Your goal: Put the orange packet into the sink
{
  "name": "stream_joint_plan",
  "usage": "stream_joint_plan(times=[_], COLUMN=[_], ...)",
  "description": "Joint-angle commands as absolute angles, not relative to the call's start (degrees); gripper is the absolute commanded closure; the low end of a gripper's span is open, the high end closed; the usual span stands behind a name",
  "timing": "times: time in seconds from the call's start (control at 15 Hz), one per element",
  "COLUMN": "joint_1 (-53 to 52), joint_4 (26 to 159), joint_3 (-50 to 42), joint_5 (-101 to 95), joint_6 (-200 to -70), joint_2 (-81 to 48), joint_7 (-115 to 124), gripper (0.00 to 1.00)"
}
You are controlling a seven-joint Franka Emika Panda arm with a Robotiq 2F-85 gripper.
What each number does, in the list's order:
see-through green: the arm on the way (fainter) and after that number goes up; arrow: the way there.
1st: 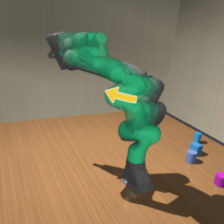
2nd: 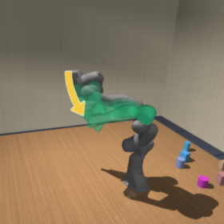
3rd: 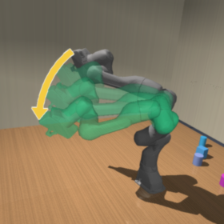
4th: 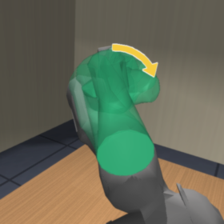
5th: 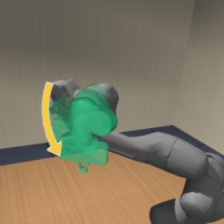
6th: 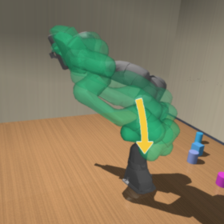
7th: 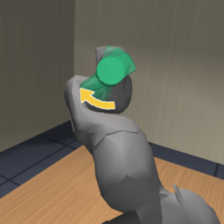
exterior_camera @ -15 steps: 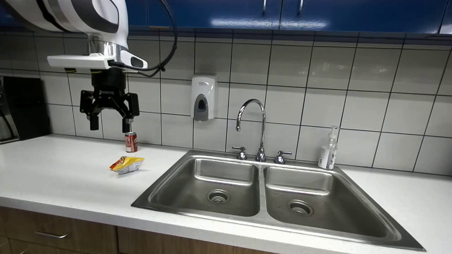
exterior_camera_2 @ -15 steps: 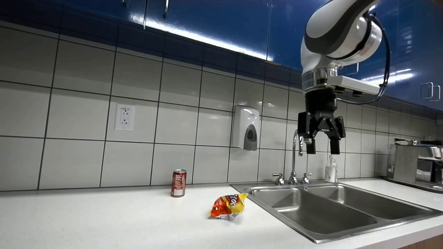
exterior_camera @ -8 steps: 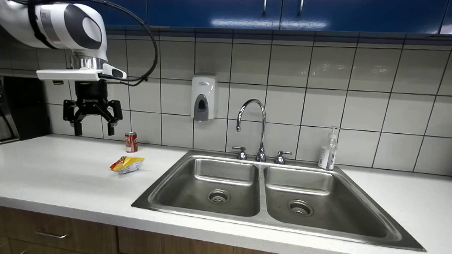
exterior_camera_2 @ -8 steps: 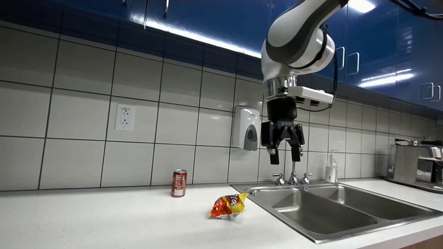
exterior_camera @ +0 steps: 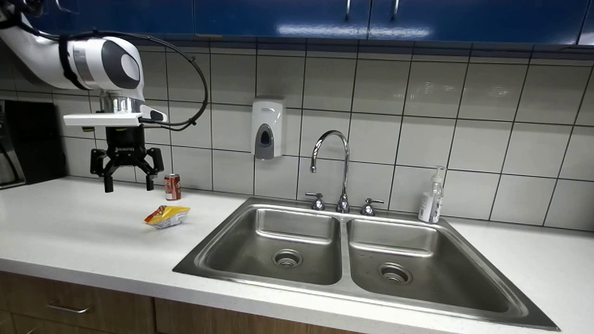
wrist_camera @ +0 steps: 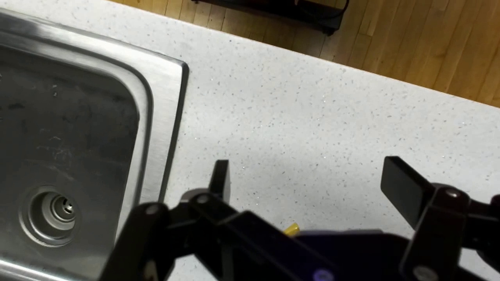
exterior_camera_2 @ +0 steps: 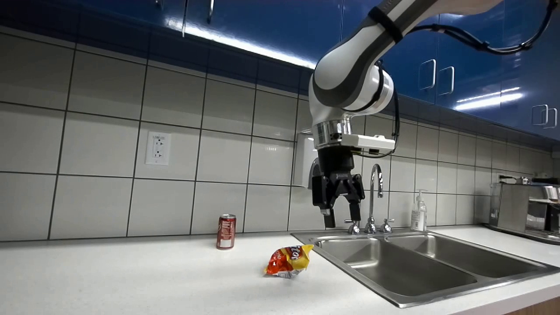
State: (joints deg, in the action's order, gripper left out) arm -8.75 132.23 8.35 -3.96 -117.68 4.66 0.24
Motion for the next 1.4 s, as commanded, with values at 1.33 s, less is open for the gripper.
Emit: stream_joint_plan(times=[1.33], joint_1=[-7.8], joint_4=[109.7], joint_3=[7.5], joint_5=[-10.3], joint_6=[-106.3], joint_2=[-18.1], joint_7=[-22.6], gripper=[0.00])
